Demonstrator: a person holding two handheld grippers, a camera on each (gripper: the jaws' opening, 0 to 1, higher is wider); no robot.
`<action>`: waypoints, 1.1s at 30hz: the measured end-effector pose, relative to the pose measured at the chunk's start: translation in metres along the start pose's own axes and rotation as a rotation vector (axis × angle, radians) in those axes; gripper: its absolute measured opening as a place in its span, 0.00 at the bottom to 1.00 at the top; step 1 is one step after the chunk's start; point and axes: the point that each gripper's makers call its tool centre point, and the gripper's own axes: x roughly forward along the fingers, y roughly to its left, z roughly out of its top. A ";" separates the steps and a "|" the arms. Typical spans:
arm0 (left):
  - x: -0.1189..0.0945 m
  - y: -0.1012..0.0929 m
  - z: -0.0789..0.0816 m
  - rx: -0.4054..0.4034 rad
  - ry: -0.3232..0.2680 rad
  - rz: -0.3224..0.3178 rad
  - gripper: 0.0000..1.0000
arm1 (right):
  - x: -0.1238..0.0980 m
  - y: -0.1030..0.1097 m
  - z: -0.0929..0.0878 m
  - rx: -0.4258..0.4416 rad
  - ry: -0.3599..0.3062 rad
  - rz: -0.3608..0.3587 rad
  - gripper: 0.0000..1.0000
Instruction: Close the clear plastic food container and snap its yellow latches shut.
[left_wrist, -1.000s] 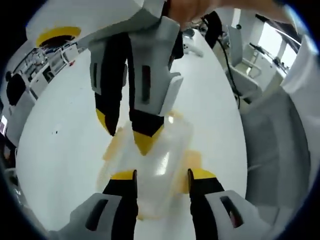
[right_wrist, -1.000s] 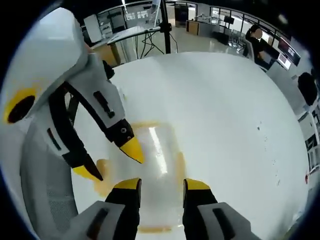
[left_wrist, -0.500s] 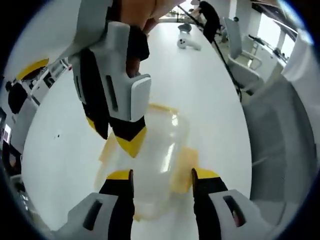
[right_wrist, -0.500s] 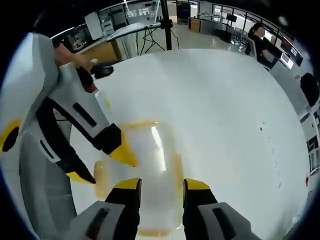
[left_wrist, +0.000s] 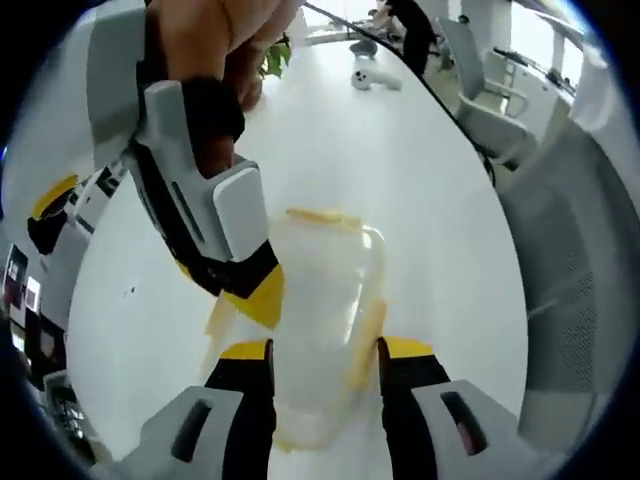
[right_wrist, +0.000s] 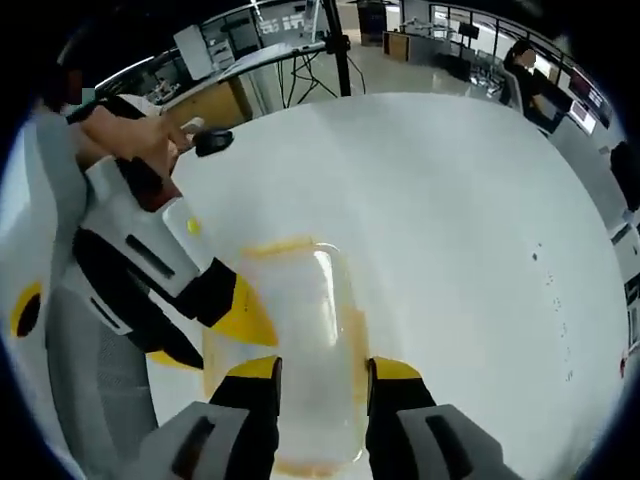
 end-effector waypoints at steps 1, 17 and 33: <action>0.000 0.000 0.000 0.004 -0.001 0.000 0.38 | 0.000 0.000 0.000 -0.006 0.001 0.007 0.31; 0.006 0.000 -0.002 0.074 -0.008 0.047 0.34 | 0.004 0.001 0.000 -0.021 0.055 0.047 0.29; 0.007 0.001 -0.001 0.060 0.008 0.084 0.33 | 0.003 0.004 0.001 -0.018 0.066 0.054 0.28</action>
